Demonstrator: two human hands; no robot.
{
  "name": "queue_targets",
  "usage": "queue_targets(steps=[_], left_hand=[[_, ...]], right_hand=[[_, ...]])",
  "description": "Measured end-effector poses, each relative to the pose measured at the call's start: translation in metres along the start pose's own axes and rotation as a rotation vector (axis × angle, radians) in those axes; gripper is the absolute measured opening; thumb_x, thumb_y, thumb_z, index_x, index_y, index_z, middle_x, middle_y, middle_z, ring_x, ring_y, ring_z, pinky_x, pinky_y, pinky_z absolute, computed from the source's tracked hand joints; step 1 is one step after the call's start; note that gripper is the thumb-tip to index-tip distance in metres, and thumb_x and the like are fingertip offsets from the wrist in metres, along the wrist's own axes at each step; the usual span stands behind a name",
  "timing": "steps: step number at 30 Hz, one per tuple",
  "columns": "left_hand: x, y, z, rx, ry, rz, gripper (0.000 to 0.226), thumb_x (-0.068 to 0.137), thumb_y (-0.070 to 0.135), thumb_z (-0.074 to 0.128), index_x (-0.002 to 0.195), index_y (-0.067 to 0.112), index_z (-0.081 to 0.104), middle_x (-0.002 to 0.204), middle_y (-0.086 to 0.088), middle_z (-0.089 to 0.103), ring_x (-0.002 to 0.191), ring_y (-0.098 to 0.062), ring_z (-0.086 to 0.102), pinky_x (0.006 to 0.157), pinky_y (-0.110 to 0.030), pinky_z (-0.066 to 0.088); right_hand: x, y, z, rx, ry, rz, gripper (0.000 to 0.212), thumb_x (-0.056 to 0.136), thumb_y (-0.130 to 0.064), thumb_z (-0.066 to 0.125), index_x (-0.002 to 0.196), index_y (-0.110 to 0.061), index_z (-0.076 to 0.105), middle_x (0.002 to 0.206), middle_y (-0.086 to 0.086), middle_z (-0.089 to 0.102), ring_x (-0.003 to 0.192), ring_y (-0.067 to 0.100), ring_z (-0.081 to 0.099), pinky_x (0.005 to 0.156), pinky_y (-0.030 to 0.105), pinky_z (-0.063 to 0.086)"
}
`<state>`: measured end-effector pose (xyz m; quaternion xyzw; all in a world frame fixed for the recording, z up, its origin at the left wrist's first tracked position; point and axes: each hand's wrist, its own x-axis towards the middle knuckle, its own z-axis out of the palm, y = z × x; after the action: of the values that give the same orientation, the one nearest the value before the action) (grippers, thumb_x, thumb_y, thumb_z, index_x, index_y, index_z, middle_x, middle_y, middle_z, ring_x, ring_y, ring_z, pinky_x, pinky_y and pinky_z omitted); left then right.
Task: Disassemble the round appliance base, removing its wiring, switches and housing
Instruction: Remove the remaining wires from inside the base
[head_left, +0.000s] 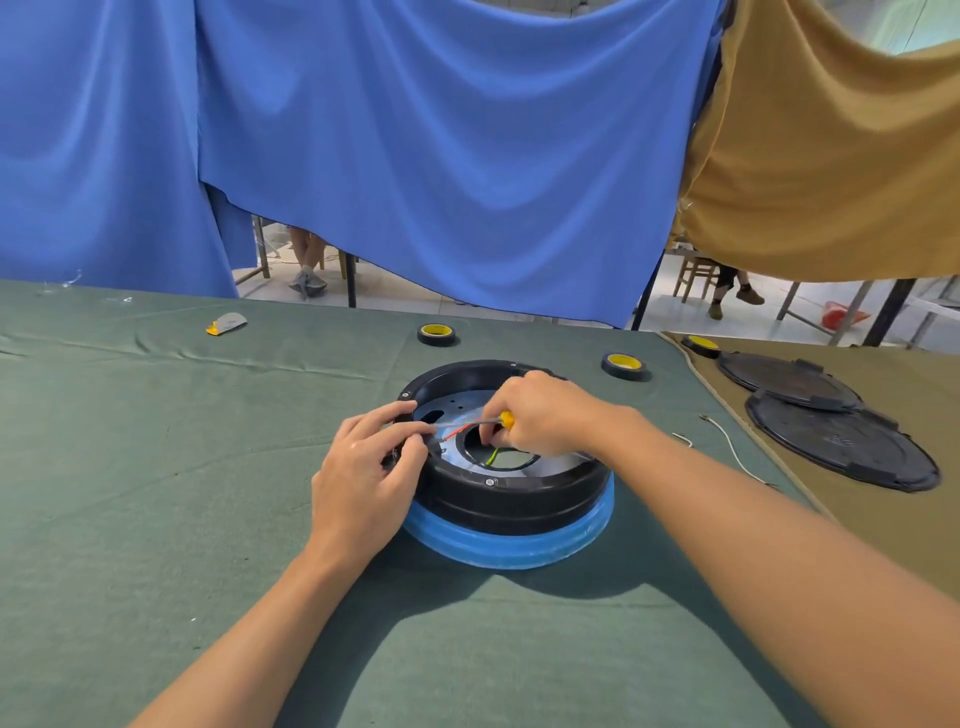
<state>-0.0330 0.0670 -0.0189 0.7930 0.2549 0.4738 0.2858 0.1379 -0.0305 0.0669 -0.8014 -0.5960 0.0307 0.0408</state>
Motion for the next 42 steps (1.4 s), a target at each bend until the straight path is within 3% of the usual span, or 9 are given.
queue_targets(steps=[4,7,13,22,27,30,34,38,42], left_hand=[[0.000,0.000,0.001,0.003,0.002,-0.005,0.040,0.080,0.046,0.038,0.092,0.038,0.075,0.118,0.028,0.060,0.114,0.002,0.046,0.079,-0.019,0.038],[-0.001,0.000,0.001,0.011,0.004,-0.012,0.035,0.081,0.041,0.042,0.091,0.037,0.075,0.118,0.027,0.060,0.114,0.003,0.046,0.079,-0.022,0.038],[-0.001,0.003,0.001,0.011,0.003,-0.012,0.043,0.078,0.049,0.035,0.091,0.038,0.075,0.118,0.028,0.060,0.114,0.003,0.046,0.079,-0.026,0.040],[-0.001,0.004,0.000,0.018,-0.001,-0.023,0.043,0.078,0.049,0.034,0.090,0.039,0.074,0.117,0.031,0.058,0.114,0.003,0.046,0.081,-0.029,0.040],[-0.001,0.004,0.000,0.019,-0.010,-0.032,0.037,0.080,0.044,0.039,0.091,0.040,0.074,0.118,0.030,0.058,0.114,0.005,0.044,0.083,-0.032,0.043],[-0.001,0.004,0.001,0.023,-0.007,-0.032,0.040,0.079,0.048,0.036,0.091,0.040,0.074,0.118,0.031,0.058,0.113,0.006,0.044,0.083,-0.033,0.043],[-0.001,0.003,0.000,0.017,-0.010,-0.026,0.038,0.079,0.047,0.036,0.090,0.042,0.073,0.117,0.032,0.057,0.114,0.003,0.046,0.082,-0.031,0.042],[-0.001,0.002,0.001,0.021,-0.018,-0.027,0.031,0.082,0.037,0.042,0.090,0.042,0.072,0.117,0.032,0.057,0.114,0.003,0.045,0.082,-0.031,0.041],[-0.001,0.002,0.000,0.020,-0.023,-0.021,0.031,0.082,0.036,0.042,0.090,0.042,0.072,0.117,0.032,0.056,0.115,0.001,0.046,0.080,-0.025,0.038]], right_hand=[[0.013,0.007,0.011,-0.047,-0.073,0.005,0.025,0.086,-0.015,0.064,0.100,-0.034,0.074,0.102,-0.004,0.069,0.084,0.016,0.058,0.067,0.033,0.050],[0.018,0.010,0.016,-0.048,-0.084,-0.011,0.028,0.086,-0.013,0.065,0.105,-0.031,0.074,0.101,-0.005,0.069,0.080,0.013,0.058,0.063,0.031,0.050],[0.024,0.013,0.022,-0.025,-0.085,-0.006,0.020,0.088,-0.014,0.066,0.095,-0.030,0.076,0.083,-0.014,0.066,0.072,0.005,0.057,0.054,0.023,0.039],[0.020,0.011,0.020,-0.135,-0.076,-0.064,0.023,0.091,-0.012,0.060,0.102,-0.027,0.074,0.093,-0.007,0.067,0.083,0.018,0.061,0.056,0.026,0.040],[0.014,0.016,0.009,-0.158,-0.046,-0.067,0.021,0.089,-0.017,0.061,0.077,-0.034,0.062,0.085,-0.005,0.063,0.082,0.021,0.058,0.056,0.026,0.035],[0.009,0.018,-0.002,-0.151,-0.053,-0.045,0.018,0.089,-0.020,0.062,0.077,-0.033,0.062,0.092,-0.003,0.068,0.086,0.019,0.059,0.059,0.027,0.036],[-0.003,0.016,-0.022,-0.088,0.041,0.015,0.008,0.090,-0.027,0.064,0.084,-0.030,0.066,0.096,-0.003,0.066,0.089,0.018,0.054,0.069,0.032,0.042],[-0.028,0.017,-0.048,-0.010,0.161,0.131,0.014,0.087,-0.023,0.066,0.074,-0.027,0.064,0.082,-0.004,0.064,0.086,0.019,0.056,0.077,0.041,0.052],[-0.062,0.032,-0.059,0.114,0.289,0.308,0.015,0.081,-0.014,0.067,0.066,-0.016,0.068,0.071,0.004,0.067,0.073,0.018,0.059,0.071,0.043,0.056]])
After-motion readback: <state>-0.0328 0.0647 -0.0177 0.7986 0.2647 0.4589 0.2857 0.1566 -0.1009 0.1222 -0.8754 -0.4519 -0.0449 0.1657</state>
